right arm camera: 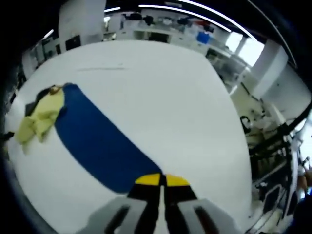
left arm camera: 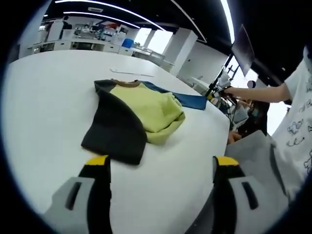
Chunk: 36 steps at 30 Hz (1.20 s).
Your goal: Fold the garment on the visible template until the final outline fits inside the template.
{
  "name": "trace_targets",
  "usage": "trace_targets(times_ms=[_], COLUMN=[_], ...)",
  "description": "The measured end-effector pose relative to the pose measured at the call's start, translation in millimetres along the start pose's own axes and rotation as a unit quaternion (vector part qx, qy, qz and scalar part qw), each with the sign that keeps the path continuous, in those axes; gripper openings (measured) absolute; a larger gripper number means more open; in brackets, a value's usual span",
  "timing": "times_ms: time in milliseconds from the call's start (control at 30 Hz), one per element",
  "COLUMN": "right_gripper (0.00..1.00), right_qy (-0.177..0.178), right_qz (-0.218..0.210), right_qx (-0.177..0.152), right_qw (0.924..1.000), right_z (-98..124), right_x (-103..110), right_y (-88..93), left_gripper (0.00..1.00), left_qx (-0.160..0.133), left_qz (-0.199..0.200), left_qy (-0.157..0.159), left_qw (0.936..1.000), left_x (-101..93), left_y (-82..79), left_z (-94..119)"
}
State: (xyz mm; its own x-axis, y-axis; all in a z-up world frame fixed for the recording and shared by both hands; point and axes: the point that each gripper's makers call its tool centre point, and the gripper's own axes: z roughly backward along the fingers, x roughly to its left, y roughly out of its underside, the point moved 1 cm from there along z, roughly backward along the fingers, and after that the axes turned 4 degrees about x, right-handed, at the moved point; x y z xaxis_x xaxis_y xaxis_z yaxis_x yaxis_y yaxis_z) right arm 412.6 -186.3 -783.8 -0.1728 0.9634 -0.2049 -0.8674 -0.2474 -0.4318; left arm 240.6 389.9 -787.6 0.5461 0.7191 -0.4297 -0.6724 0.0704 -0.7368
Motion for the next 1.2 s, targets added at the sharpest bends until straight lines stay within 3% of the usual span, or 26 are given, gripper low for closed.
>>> trace_targets(times_ms=[267, 367, 500, 600, 767, 933, 1100, 1200], right_gripper=[0.00, 0.00, 0.00, 0.00, 0.00, 0.00, 0.19, 0.32], right_qy=[0.026, 0.029, 0.026, 0.022, 0.024, 0.003, -0.027, -0.042], right_qz=[0.021, 0.009, -0.005, -0.022, 0.002, -0.027, -0.072, -0.098], right_qx=[0.017, 0.018, 0.024, 0.017, 0.032, 0.022, -0.012, -0.014], right_qw=[0.9993, 0.9994, 0.9994, 0.9994, 0.9992, 0.9994, 0.9969, 0.9942], right_z=[-16.3, -16.7, -33.2, -30.2, -32.8, -26.7, -27.6, -31.1], right_x=[-19.8, -24.0, -36.2, -29.6, -22.0, -12.9, -13.5, -15.9], right_y=[-15.2, -17.9, -27.3, -27.8, -18.5, -11.8, -11.2, -3.7], left_gripper=[0.83, 0.83, 0.83, 0.83, 0.83, 0.83, 0.83, 0.83], left_qx=[0.006, 0.011, 0.015, 0.011, 0.009, 0.012, 0.011, 0.011], left_qz=[0.009, 0.012, 0.011, 0.013, 0.017, 0.020, 0.021, 0.022], left_qy=[-0.005, -0.006, -0.007, -0.009, -0.014, -0.012, -0.008, -0.006], left_qw=[0.9999, 0.9999, 0.9998, 0.9998, 0.9997, 0.9997, 0.9997, 0.9997], left_x=[2.3, 1.3, 2.7, 4.1, 7.2, 6.5, 1.7, -1.6], left_y=[4.5, 7.1, 6.8, 3.2, 2.2, 6.0, 5.4, 5.2], left_z=[-0.2, -0.9, 0.3, 3.0, 3.3, -0.4, -4.0, -6.0])
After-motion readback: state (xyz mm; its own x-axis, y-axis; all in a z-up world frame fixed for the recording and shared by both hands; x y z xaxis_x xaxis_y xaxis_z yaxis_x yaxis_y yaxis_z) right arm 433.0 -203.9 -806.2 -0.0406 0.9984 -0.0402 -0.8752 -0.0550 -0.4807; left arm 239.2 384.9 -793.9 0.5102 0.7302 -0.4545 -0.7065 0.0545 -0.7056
